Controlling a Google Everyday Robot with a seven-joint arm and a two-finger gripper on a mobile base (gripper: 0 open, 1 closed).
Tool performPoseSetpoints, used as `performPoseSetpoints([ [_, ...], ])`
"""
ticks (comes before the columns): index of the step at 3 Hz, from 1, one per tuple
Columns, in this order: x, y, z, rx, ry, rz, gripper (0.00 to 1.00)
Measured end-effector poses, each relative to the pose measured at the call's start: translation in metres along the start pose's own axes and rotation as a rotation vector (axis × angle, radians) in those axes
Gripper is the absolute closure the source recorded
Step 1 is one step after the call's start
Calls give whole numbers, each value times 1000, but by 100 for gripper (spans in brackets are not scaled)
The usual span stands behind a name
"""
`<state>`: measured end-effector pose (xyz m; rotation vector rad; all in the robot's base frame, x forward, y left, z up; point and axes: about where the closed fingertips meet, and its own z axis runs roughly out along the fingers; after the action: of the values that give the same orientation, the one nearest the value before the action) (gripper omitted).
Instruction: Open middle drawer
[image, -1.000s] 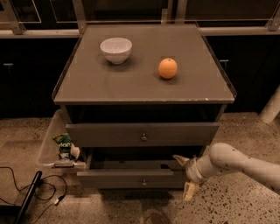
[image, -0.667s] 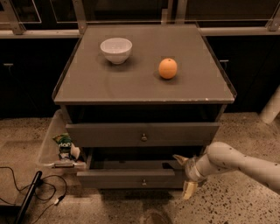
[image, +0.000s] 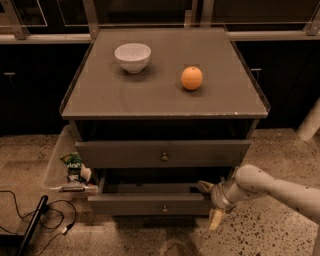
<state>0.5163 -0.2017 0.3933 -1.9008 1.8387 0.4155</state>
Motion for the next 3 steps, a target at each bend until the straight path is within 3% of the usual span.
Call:
performPoseSetpoints([
  [1, 6, 7, 9, -25, -20, 18, 19],
  [3, 3, 7, 5, -25, -21, 18, 65],
])
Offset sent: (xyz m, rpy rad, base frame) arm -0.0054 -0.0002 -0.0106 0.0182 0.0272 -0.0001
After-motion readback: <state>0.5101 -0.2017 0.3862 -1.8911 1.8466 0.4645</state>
